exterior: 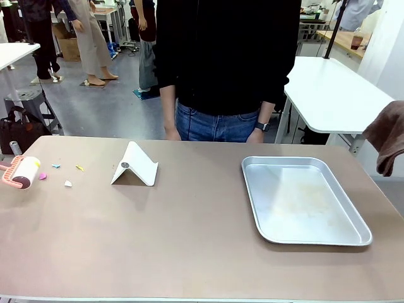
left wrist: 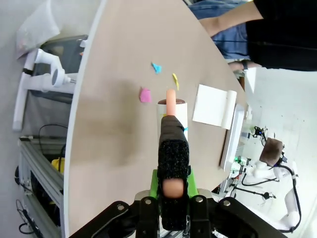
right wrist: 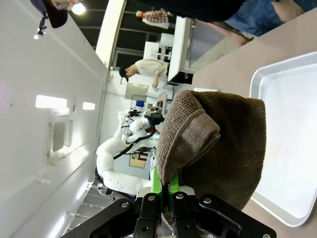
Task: Clean the surface of the table.
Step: Clean the area not pointed to by the person.
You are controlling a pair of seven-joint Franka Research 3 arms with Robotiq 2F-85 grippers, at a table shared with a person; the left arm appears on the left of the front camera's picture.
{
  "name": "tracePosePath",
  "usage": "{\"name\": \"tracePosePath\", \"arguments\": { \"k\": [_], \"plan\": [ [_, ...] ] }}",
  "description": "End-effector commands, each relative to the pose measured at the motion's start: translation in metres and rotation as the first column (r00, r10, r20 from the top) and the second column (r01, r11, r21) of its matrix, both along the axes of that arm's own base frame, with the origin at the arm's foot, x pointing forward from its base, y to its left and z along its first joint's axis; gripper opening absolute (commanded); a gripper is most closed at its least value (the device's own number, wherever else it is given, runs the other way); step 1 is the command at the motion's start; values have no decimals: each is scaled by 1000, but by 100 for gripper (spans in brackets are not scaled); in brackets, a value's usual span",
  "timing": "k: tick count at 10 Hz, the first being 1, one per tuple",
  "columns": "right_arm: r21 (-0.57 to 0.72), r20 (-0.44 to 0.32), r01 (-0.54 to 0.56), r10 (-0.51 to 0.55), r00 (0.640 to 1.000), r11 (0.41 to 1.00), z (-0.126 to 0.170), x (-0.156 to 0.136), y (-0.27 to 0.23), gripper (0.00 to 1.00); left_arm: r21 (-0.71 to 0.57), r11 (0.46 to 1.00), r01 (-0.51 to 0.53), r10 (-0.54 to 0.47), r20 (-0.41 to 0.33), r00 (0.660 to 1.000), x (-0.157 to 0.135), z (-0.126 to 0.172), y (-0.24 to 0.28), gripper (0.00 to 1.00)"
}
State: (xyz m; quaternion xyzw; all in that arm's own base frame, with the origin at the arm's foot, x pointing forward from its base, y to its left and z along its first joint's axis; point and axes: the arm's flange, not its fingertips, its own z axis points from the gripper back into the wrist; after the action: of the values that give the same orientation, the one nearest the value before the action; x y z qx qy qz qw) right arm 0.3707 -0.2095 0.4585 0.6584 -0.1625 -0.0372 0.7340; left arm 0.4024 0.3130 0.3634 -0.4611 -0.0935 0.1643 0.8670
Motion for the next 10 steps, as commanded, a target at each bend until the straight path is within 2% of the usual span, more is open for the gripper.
{"name": "tracePosePath", "arguments": {
  "k": [1, 3, 4, 7, 10],
  "plan": [
    [-2, 12, 0, 0, 1000, 1000, 5, -2, 0, 6, 30, 999, -36, 37, -33, 999, 3, -2, -2, 22],
    [-2, 12, 0, 0, 1000, 1000, 5, -2, 0, 6, 51, 997, -59, 63, -68, 996, 5, -14, -3, 22],
    [-2, 12, 0, 0, 1000, 1000, 5, -2, 0, 6, 71, 994, -80, 83, -47, 995, 5, -16, -1, 22],
    [-2, 12, 0, 0, 1000, 1000, 5, -2, 0, 6, 105, 991, -77, 68, 86, 994, 5, -16, -1, 22],
    [-2, 12, 0, 0, 1000, 1000, 5, -2, 0, 6, 108, 993, -52, 41, 102, 994, 6, -23, -4, 22]
  ]
}}
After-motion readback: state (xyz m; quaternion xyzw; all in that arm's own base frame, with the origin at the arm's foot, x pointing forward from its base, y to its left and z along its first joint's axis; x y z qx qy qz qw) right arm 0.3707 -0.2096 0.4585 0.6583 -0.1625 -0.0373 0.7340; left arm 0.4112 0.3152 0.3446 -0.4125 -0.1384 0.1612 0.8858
